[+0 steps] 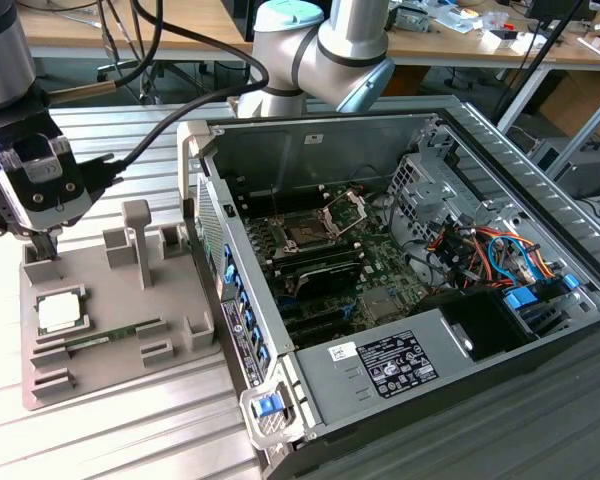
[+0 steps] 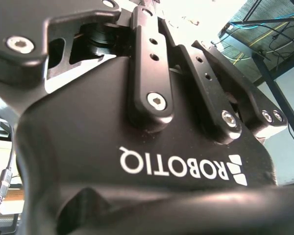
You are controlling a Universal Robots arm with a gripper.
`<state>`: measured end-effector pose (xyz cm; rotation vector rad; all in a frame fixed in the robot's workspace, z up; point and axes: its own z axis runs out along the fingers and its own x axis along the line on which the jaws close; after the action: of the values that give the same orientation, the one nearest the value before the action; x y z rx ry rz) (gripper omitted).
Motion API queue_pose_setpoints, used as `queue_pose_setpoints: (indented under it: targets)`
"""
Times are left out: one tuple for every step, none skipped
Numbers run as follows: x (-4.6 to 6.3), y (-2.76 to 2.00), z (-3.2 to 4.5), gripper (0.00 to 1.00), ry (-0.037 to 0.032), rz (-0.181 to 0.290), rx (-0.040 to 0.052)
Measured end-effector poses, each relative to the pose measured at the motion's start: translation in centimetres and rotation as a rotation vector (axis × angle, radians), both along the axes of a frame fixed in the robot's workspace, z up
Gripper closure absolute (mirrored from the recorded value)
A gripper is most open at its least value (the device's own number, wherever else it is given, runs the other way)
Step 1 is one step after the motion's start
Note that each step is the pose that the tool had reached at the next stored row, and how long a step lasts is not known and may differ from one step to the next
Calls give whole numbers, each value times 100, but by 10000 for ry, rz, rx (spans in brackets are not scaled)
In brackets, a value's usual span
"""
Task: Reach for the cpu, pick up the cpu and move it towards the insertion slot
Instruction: 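Pick up the cpu and move it towards the insertion slot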
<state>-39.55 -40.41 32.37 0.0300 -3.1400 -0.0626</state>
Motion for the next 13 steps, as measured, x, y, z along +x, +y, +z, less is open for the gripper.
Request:
queue_pose_setpoints:
  targets:
    - [0,0,-1,89,0,0,0]
    - [0,0,-3,89,0,0,0]
    - [0,0,-5,89,0,1,0]
    - [0,0,-7,89,0,0,0]
    - [0,0,-8,89,0,0,0]
    - [0,0,-11,89,0,0,0]
    - [0,0,-13,89,0,0,0]
    - [0,0,-17,89,0,0,0]
    - [0,0,-20,89,0,0,0]
    - [0,0,-22,89,0,0,0]
    - [0,0,-23,89,0,0,0]
    - [0,0,-26,89,0,0,0]
    - [0,0,-27,89,0,0,1]
